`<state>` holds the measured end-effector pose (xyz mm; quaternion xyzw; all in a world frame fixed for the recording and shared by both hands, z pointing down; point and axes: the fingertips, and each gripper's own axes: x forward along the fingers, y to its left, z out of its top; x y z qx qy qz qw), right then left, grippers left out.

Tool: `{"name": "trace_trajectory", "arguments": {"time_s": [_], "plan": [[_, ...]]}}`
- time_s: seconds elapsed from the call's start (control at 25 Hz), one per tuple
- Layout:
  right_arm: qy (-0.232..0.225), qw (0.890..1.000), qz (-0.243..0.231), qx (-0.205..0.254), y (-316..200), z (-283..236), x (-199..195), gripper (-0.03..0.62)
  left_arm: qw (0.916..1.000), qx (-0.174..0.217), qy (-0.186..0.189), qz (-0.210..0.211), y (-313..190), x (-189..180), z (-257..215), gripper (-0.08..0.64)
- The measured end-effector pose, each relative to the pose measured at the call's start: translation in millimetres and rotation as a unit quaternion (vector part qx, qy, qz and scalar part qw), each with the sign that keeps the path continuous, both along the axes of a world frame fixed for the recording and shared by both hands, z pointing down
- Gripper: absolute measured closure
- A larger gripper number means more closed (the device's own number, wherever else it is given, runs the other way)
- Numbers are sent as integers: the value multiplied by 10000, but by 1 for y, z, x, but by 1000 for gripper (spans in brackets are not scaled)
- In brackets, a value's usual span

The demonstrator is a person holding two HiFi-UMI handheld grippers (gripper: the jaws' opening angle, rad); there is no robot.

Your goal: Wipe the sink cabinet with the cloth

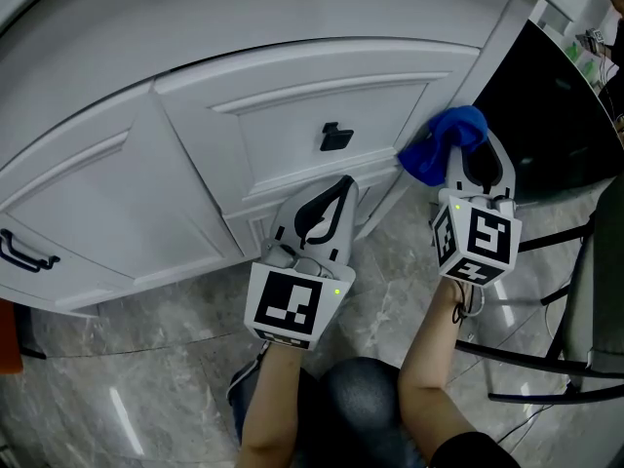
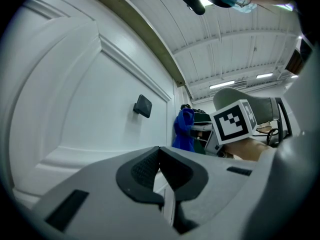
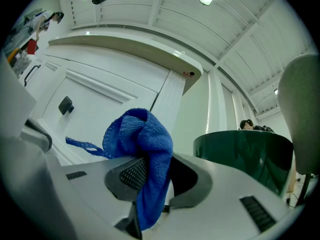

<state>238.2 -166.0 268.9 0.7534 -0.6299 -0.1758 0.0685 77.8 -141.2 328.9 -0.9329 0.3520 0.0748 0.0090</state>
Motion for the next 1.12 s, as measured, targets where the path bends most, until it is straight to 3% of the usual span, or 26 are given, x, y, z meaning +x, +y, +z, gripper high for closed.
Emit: {"name": "trace_trajectory", "arguments": {"time_s": [1.12], "plan": [[-62,9999,-100,-100,-1,12,1,477,9999,-75,-7,-85,-2,-6,-1,557]]}}
